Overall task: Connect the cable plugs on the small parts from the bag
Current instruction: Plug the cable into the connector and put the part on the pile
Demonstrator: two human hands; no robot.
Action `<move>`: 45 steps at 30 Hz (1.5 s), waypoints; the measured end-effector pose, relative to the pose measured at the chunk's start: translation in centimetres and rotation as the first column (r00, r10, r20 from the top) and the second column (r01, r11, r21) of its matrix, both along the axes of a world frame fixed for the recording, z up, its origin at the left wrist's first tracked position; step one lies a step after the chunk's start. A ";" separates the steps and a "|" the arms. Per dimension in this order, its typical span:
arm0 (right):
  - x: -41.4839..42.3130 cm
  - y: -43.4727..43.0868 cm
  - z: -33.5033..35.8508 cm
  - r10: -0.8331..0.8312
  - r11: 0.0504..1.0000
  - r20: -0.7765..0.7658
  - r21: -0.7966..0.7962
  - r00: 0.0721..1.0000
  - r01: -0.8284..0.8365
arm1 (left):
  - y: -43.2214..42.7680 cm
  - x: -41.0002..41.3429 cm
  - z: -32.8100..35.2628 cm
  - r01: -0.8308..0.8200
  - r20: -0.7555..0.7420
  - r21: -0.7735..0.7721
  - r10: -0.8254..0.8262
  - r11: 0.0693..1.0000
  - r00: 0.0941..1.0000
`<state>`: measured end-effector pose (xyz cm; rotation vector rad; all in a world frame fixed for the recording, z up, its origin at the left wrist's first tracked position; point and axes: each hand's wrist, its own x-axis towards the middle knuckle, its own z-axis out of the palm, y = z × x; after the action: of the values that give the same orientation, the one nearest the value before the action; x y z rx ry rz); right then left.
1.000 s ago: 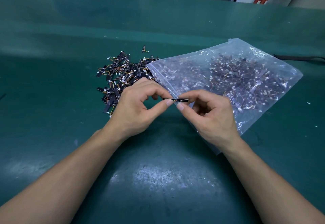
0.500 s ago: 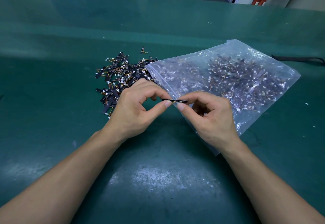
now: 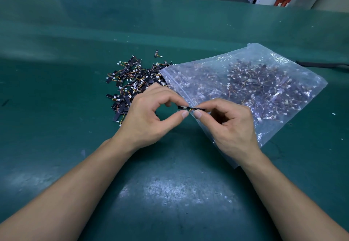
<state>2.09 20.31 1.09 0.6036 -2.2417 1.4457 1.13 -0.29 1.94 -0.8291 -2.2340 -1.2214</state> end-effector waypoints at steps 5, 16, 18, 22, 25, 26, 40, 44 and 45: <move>0.1 -0.3 0.1 -0.010 1.000 0.015 -0.013 1.000 0.010 | -0.1 -0.2 -0.1 -0.019 -0.035 -0.006 0.019 1.000 0.999; 0.1 -0.2 0.3 0.001 0.999 -0.033 0.042 0.999 0.000 | 0.0 -0.1 0.0 0.008 0.011 -0.015 -0.008 1.000 1.000; 0.2 -0.2 0.2 -0.004 1.000 -0.006 0.022 1.000 0.004 | 0.0 -0.1 0.0 0.003 0.000 -0.011 -0.003 1.000 1.000; 0.2 -0.2 0.2 -0.008 1.000 0.026 -0.004 1.000 0.008 | 0.1 0.0 0.1 -0.004 -0.010 -0.002 0.004 1.000 1.000; 0.1 -0.1 0.3 -0.011 0.999 -0.001 0.034 1.000 0.011 | 0.0 0.0 0.1 0.014 0.007 -0.010 -0.014 1.000 1.000; 0.1 -0.1 0.2 -0.013 0.999 0.002 0.037 1.000 0.012 | 0.0 0.0 0.1 0.021 0.019 -0.009 -0.021 1.000 1.000; 0.2 -0.1 0.3 0.001 1.000 0.079 -0.018 0.997 0.001 | 0.0 -0.1 0.1 -0.011 0.005 0.000 0.011 1.000 1.000; 0.1 -0.1 0.3 0.018 1.000 0.073 -0.014 0.997 -0.017 | 0.0 -0.1 0.0 0.013 0.041 -0.001 -0.013 1.000 0.999; 0.1 -0.1 0.4 0.024 1.000 0.074 -0.019 0.997 -0.022 | -0.1 -0.1 0.0 0.017 0.054 0.002 -0.017 1.000 0.998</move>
<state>2.16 20.22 1.46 0.5809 -2.2823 1.5215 1.06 -0.36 1.96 -0.8258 -2.2724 -1.2673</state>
